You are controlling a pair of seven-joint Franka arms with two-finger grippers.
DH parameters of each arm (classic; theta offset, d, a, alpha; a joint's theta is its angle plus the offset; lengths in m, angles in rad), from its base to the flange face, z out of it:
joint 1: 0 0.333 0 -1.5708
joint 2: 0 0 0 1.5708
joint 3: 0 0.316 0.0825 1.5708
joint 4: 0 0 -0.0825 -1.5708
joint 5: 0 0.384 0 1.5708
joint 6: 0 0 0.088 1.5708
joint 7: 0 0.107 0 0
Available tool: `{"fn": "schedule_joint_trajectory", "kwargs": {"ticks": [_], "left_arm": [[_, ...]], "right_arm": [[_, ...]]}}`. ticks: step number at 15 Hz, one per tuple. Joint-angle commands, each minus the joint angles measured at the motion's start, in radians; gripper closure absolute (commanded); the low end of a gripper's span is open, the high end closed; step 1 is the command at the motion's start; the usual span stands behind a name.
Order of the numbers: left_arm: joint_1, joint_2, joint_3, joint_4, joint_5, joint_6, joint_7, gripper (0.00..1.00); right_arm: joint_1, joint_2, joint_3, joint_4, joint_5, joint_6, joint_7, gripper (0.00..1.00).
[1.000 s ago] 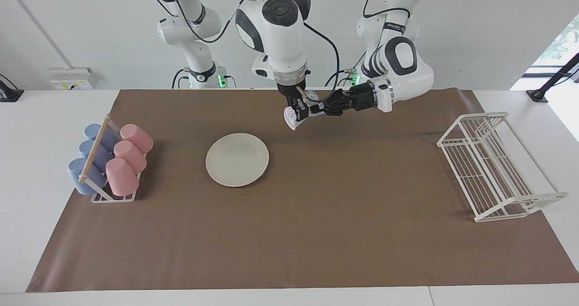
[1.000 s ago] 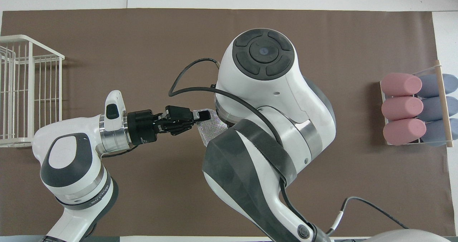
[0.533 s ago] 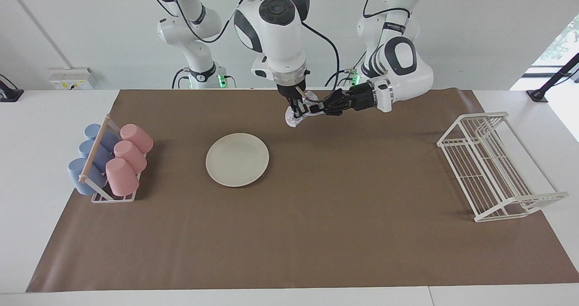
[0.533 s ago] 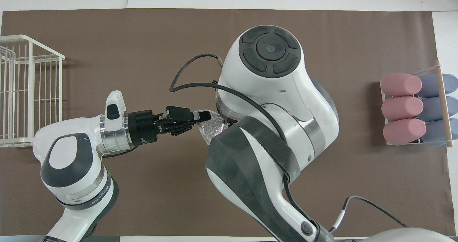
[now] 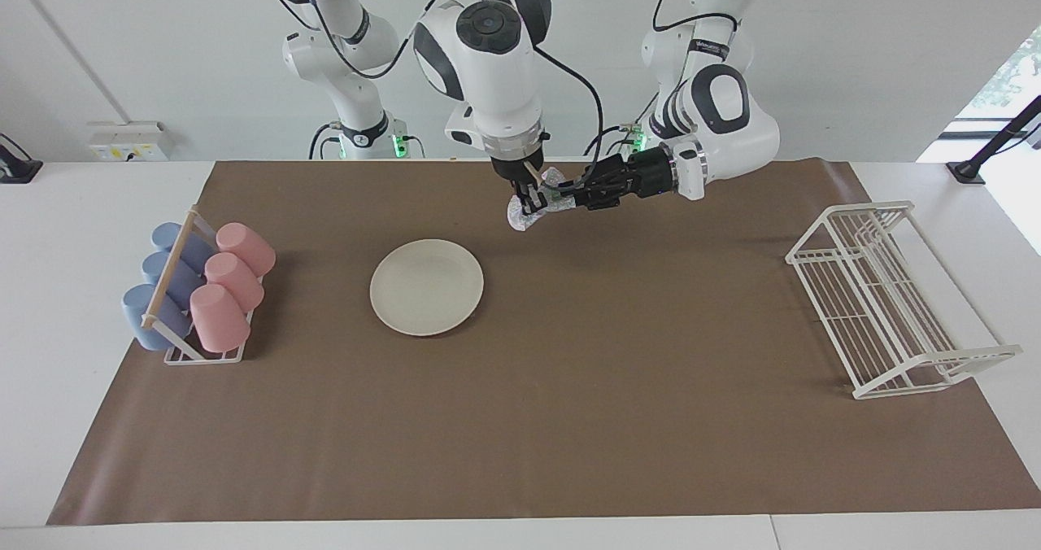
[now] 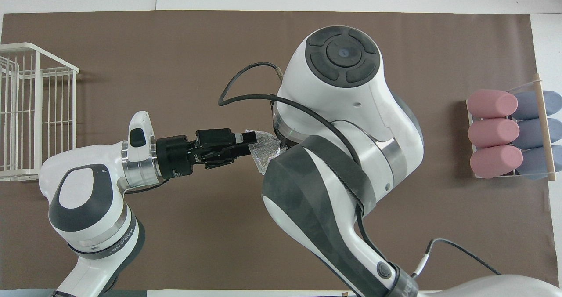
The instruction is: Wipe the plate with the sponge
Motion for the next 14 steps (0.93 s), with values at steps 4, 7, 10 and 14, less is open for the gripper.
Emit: {"fn": "schedule_joint_trajectory", "kwargs": {"ticks": [4,7,10,14], "left_arm": [[-0.003,-0.041,0.011,-0.036,-0.021,0.015,0.005,0.00],[-0.002,-0.041,0.013,-0.030,-0.010,0.059,0.005,0.00],[-0.010,-0.057,0.013,-0.024,0.055,0.134,-0.013,0.00],[0.016,-0.064,0.014,0.002,0.227,0.141,-0.103,0.00]], "right_arm": [[-0.119,-0.146,0.003,-0.350,0.004,0.237,-0.164,1.00],[-0.142,-0.242,0.003,-0.624,0.004,0.469,-0.216,1.00],[-0.164,-0.255,0.002,-0.724,0.004,0.528,-0.285,1.00],[-0.250,-0.289,0.003,-0.804,0.004,0.535,-0.428,1.00]]}}
